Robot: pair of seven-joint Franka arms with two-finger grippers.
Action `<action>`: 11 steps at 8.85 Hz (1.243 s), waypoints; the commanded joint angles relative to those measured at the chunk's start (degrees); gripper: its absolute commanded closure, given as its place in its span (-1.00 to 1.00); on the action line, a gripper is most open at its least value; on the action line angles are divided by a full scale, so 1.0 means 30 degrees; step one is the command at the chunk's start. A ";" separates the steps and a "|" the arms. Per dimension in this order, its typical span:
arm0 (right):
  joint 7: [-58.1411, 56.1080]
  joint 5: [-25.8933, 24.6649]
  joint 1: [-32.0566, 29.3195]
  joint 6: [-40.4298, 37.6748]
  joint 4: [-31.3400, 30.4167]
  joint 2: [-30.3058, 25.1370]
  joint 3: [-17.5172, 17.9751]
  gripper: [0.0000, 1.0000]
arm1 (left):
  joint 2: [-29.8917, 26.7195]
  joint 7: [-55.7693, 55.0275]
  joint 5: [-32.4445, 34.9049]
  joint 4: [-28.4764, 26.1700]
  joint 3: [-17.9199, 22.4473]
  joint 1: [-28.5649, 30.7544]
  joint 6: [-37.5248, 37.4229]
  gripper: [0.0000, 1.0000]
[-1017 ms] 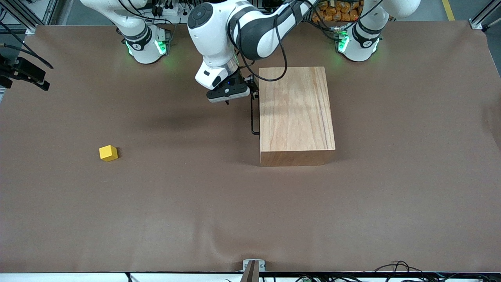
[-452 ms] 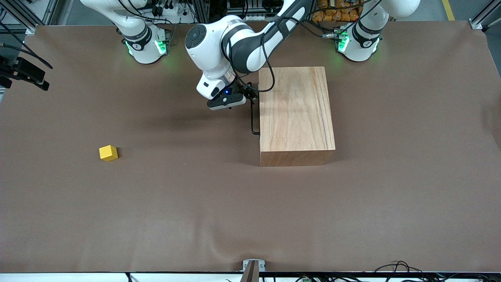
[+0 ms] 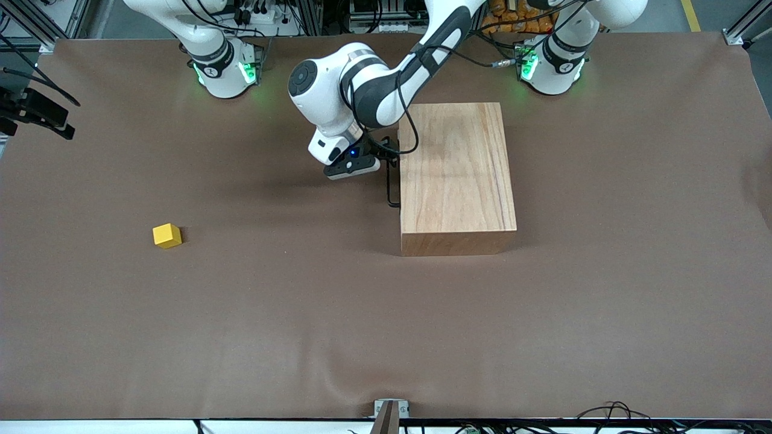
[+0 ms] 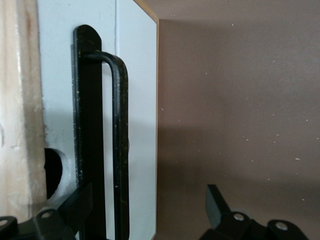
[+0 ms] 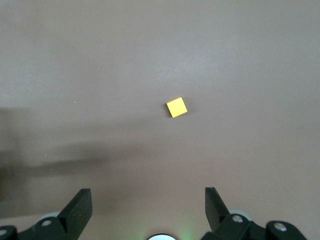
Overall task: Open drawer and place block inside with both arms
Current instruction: 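Lower the left gripper and hook the black drawer handle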
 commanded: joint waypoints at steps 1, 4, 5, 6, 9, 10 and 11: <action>0.0021 -0.0044 -0.0301 0.0028 -0.0108 -0.0110 0.0178 -1.00 | 0.0287 0.0558 0.0451 0.0460 0.0191 0.0001 0.0128 -1.00; 0.0050 -0.0044 -0.0272 -0.0001 -0.0108 -0.0110 0.0178 -1.00 | 0.0697 0.0675 0.0451 0.0460 0.0191 0.0060 0.0860 -1.00; 0.0050 -0.0044 -0.0272 -0.0001 -0.0108 -0.0110 0.0178 -1.00 | 0.0727 0.0704 0.0451 0.0460 0.0220 0.0089 0.1065 -1.00; 0.0050 -0.0044 -0.0272 -0.0001 -0.0108 -0.0110 0.0178 -1.00 | 0.0728 0.0705 0.0451 0.0431 0.0220 0.0118 0.1386 -1.00; 0.0021 -0.0044 -0.0272 -0.0001 -0.0108 -0.0110 0.0207 -1.00 | 0.0874 0.0705 0.0451 0.0460 0.0191 0.0322 0.2296 -1.00; 0.0050 -0.0044 -0.0272 0.0028 -0.0108 -0.0110 0.0208 -1.00 | 0.0874 0.0734 0.0422 0.0460 0.0191 0.0323 0.2501 -1.00; 0.0050 -0.0044 -0.0272 0.0028 -0.0108 -0.0110 0.0179 -1.00 | 0.0874 0.0966 0.0422 0.0460 0.0191 0.0294 0.2764 -1.00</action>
